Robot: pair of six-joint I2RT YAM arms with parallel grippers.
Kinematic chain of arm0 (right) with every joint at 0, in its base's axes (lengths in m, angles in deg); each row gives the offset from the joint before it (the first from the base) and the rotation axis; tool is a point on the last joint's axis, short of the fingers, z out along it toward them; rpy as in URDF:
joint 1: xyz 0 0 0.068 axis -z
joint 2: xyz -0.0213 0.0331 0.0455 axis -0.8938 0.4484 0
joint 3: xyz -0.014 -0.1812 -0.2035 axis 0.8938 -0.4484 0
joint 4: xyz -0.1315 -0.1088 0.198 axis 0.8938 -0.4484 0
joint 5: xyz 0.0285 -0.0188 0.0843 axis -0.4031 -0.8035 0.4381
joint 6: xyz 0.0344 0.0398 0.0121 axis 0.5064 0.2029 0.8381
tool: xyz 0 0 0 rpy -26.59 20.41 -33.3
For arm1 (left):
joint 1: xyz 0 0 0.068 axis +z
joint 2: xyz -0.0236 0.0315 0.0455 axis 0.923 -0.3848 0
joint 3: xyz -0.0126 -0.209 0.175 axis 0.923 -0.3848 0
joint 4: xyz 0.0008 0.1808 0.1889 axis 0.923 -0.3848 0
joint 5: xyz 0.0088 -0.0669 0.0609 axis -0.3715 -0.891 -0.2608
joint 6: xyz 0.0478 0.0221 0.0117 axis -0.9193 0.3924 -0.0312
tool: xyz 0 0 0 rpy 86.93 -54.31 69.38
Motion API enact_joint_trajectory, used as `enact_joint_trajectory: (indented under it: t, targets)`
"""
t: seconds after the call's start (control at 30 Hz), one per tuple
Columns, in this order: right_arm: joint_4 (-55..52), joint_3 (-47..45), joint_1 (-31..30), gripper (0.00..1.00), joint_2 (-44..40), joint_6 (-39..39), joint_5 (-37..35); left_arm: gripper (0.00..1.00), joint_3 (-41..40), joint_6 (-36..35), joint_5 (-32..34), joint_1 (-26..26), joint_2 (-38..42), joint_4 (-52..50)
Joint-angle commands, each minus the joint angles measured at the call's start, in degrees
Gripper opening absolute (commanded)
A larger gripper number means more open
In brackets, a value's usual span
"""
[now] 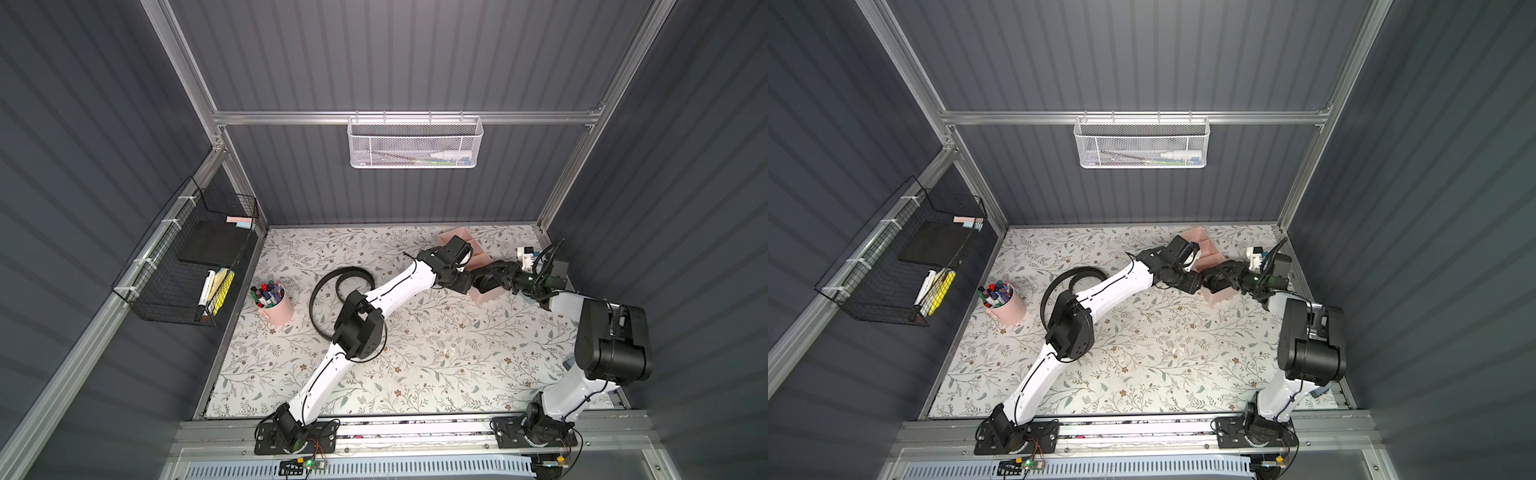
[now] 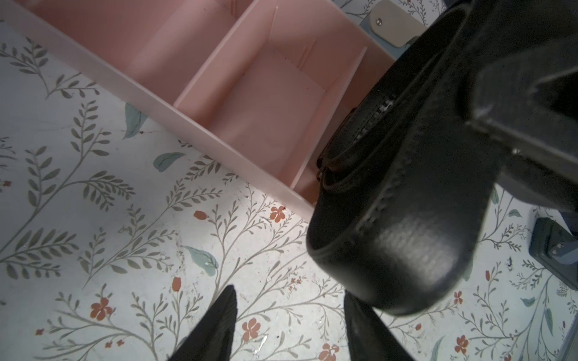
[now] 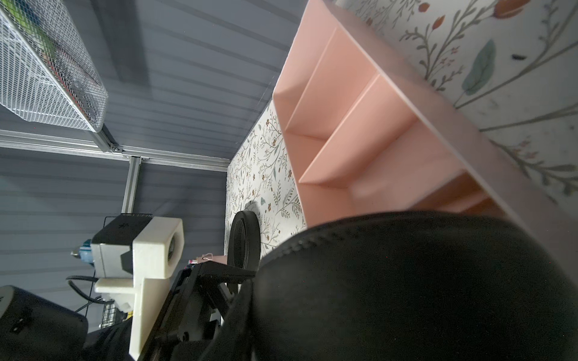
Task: Place the belts into the storage roll
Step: Place the belt in the container.
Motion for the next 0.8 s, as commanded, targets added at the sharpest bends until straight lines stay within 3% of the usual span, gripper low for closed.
enact_joint_trajectory:
  t: [0.0, 0.17, 0.33, 0.77]
  targets:
    - [-8.1, -1.1, 0.3, 0.39, 0.9, -1.1, -3.9, 0.58, 1.4, 1.7, -1.8, 0.1, -0.6, 0.7]
    - [-10.2, -0.8, 0.6, 0.53, -1.5, -1.7, -5.6, 0.58, 1.1, 1.4, -2.3, 0.1, -0.4, 0.4]
    - [-14.6, 0.5, 0.9, 0.99, -4.9, -3.0, -7.0, 0.58, 0.0, 0.9, -2.4, 0.1, 0.6, 0.3]
    - [-28.1, 3.8, 3.0, 0.99, -17.4, -5.6, -11.4, 0.58, -4.9, -0.3, -2.7, 0.1, 4.2, 1.0]
